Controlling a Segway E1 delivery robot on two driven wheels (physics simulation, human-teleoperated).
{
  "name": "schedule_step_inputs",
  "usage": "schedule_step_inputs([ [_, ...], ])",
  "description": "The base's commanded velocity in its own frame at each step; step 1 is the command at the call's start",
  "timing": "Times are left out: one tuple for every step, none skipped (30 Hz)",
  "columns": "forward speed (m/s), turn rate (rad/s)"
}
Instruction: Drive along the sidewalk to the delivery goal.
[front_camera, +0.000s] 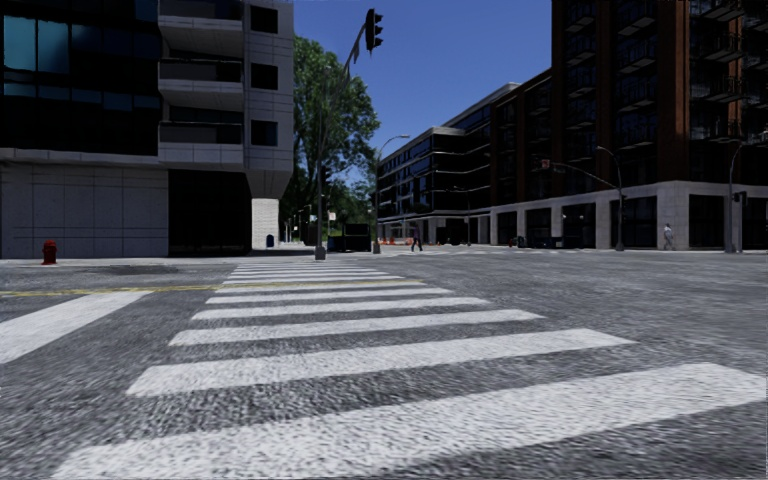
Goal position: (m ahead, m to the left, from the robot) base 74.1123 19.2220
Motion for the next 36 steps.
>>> schedule_step_inputs([
  [1.58, 0.51],
  [1.57, 0.51],
  [1.57, 0.49],
  [1.56, 0.49],
  [1.56, 0.49],
  [1.56, 0.48],
  [1.56, 0.43],
  [1.56, 0.43],
  [1.56, 0.4],
  [1.56, 0.39],
  [1.56, 0.39],
  [1.56, 0.39],
  [1.56, 0.39],
  [1.56, 0.39],
  [1.56, 0.39],
  [1.56, 0.39],
  [1.56, 0.39],
  [1.56, 0.39],
  [1.56, 0.39],
  [1.56, 0.39],
  [1.56, 0.39],
  [1.56, 0.37],
  [1.56, 0.3],
  [1.56, 0.3],
  [1.61, 0.22],
  [2.0, 0.1],
  [2.0, 0.1],
  [2.0, 0.0],
  [2.0, 0.0],
  [2.0, 0.0],
  [2.0, 0.0],
  [2.0, 0.0],
  [2.0, 0.0],
  [2.0, 0.0],
  [2.0, 0.0],
  [2.0, 0.0],
])
